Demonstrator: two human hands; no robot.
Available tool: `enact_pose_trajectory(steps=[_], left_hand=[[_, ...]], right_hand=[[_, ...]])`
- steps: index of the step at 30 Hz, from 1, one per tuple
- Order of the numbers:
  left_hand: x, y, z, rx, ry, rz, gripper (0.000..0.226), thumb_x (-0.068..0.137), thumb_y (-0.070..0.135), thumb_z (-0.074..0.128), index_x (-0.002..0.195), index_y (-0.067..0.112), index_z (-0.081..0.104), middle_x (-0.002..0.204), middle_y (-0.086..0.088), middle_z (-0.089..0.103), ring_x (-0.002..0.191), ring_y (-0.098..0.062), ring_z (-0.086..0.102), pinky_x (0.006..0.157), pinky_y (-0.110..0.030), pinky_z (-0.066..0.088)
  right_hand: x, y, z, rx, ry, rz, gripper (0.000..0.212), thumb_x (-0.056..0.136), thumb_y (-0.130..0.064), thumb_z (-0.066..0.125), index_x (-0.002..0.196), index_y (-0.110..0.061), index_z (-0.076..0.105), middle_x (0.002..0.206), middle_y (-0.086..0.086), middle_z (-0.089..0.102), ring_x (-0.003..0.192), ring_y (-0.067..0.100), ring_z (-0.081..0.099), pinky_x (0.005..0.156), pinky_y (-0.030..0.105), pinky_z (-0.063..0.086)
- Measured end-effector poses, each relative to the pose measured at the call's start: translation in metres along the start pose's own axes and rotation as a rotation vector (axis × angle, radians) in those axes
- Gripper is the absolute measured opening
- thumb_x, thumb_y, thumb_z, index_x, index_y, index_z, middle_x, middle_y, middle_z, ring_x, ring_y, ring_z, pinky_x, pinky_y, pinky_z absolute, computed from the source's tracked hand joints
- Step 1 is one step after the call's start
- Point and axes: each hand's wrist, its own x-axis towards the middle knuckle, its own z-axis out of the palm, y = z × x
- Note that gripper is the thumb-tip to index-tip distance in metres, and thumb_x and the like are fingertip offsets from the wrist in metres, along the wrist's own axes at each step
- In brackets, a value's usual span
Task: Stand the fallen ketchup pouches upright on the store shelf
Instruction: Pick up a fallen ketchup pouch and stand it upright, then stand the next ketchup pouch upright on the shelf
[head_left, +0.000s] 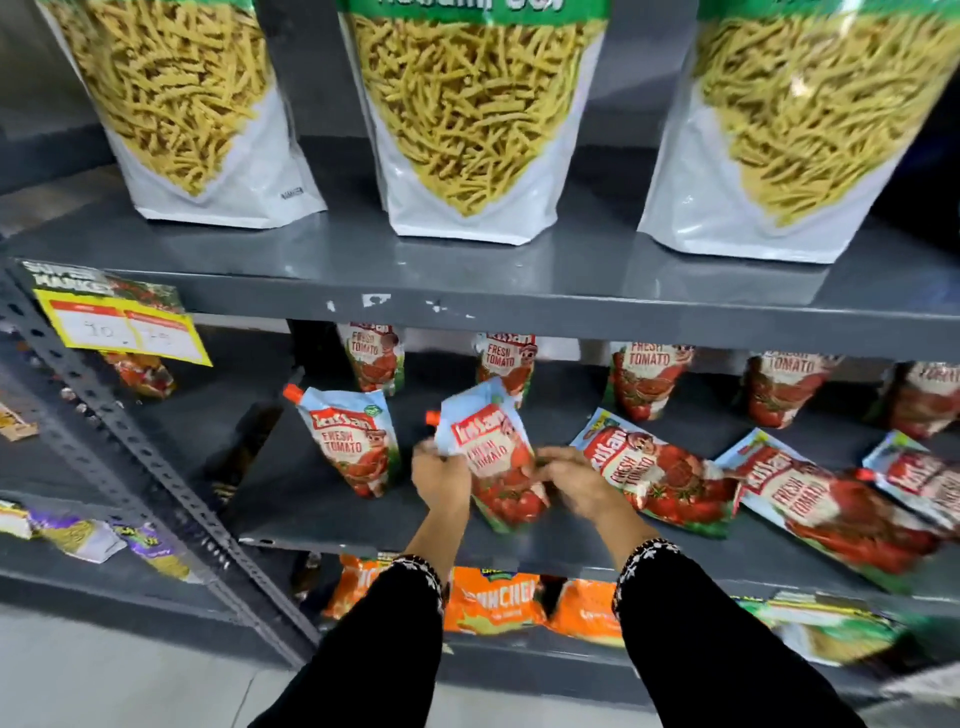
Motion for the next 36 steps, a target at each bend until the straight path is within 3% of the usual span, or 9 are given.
enact_pose_trajectory(steps=[2, 6, 13, 16, 20, 25, 30, 33, 36], left_hand=[[0.0, 0.015, 0.003, 0.057, -0.026, 0.26, 0.025, 0.08, -0.007, 0.052, 0.104, 0.003, 0.056, 0.11, -0.021, 0.063, 0.099, -0.028, 0.062, 0.069, -0.021, 0.049], [0.003, 0.015, 0.001, 0.214, -0.114, 0.424, 0.029, 0.087, -0.005, 0.051, 0.116, -0.002, 0.052, 0.116, -0.022, 0.059, 0.11, -0.031, 0.057, 0.098, -0.041, 0.047], [-0.023, -0.02, 0.008, 0.106, -0.052, 0.146, 0.033, 0.086, 0.019, 0.066, 0.112, 0.002, 0.056, 0.112, -0.015, 0.063, 0.101, -0.025, 0.06, 0.079, -0.027, 0.042], [-0.043, -0.029, 0.026, -0.06, 0.003, -0.11, 0.028, 0.085, 0.028, 0.066, 0.092, 0.004, 0.054, 0.102, -0.017, 0.066, 0.1, -0.035, 0.063, 0.078, -0.034, 0.047], [-0.069, -0.037, 0.063, -0.146, -0.274, -0.348, 0.039, 0.093, 0.028, 0.052, 0.117, -0.002, 0.059, 0.09, -0.012, 0.063, 0.106, -0.038, 0.063, 0.084, -0.038, 0.052], [-0.097, -0.027, 0.112, -0.13, -0.422, -0.385, 0.023, 0.091, 0.024, 0.059, 0.082, 0.002, 0.056, 0.053, -0.007, 0.058, 0.049, -0.017, 0.057, 0.058, -0.029, 0.046], [-0.101, -0.024, 0.147, 0.008, -0.267, -0.368, 0.055, 0.079, 0.028, 0.072, 0.118, -0.007, 0.056, 0.118, -0.026, 0.065, 0.107, -0.039, 0.064, 0.09, -0.042, 0.055], [-0.106, -0.017, 0.162, -0.035, -0.184, -0.441, 0.072, 0.074, 0.024, 0.077, 0.128, -0.006, 0.04, 0.129, -0.026, 0.056, 0.113, -0.04, 0.06, 0.093, -0.048, 0.053], [-0.111, -0.013, 0.175, -0.053, -0.075, -0.458, 0.073, 0.076, 0.016, 0.075, 0.131, -0.004, 0.033, 0.134, -0.025, 0.051, 0.118, -0.04, 0.055, 0.097, -0.049, 0.05]], right_hand=[[0.0, -0.001, -0.002, 0.108, -0.033, -0.14, 0.041, 0.074, 0.019, 0.062, 0.114, 0.011, 0.057, 0.098, 0.02, 0.068, 0.083, 0.024, 0.065, 0.073, 0.027, 0.056], [0.002, 0.003, 0.001, 0.007, 0.006, -0.239, 0.04, 0.072, 0.019, 0.064, 0.103, -0.003, 0.054, 0.104, 0.015, 0.064, 0.095, 0.023, 0.061, 0.082, 0.034, 0.053], [-0.003, 0.007, -0.029, -0.138, 0.071, -0.24, 0.05, 0.071, 0.015, 0.068, 0.117, 0.003, 0.052, 0.11, 0.017, 0.063, 0.107, 0.028, 0.058, 0.098, 0.046, 0.049], [-0.013, -0.006, -0.053, -0.183, 0.157, -0.298, 0.053, 0.074, 0.017, 0.063, 0.124, 0.005, 0.05, 0.107, 0.014, 0.059, 0.099, 0.025, 0.058, 0.085, 0.031, 0.05], [-0.025, -0.014, -0.098, -0.419, 0.407, -0.398, 0.043, 0.081, 0.008, 0.057, 0.121, -0.004, 0.059, 0.118, 0.014, 0.067, 0.11, 0.028, 0.063, 0.087, 0.018, 0.045], [-0.029, -0.007, -0.158, -0.881, 0.414, -0.164, 0.044, 0.09, -0.017, 0.054, 0.133, -0.01, 0.051, 0.131, 0.017, 0.059, 0.121, 0.034, 0.054, 0.099, 0.041, 0.046], [-0.025, -0.009, -0.193, -1.025, 0.265, -0.027, 0.037, 0.095, -0.018, 0.043, 0.125, -0.001, 0.057, 0.136, 0.018, 0.054, 0.126, 0.033, 0.049, 0.101, 0.036, 0.041], [-0.018, -0.015, -0.204, -0.932, 0.159, 0.044, 0.031, 0.094, -0.013, 0.043, 0.11, 0.002, 0.066, 0.119, 0.017, 0.064, 0.11, 0.03, 0.061, 0.081, 0.026, 0.054], [-0.004, -0.015, -0.212, -0.841, 0.088, 0.08, 0.029, 0.088, -0.003, 0.05, 0.06, -0.008, 0.055, 0.059, 0.004, 0.058, 0.047, 0.008, 0.055, 0.032, 0.008, 0.04]])
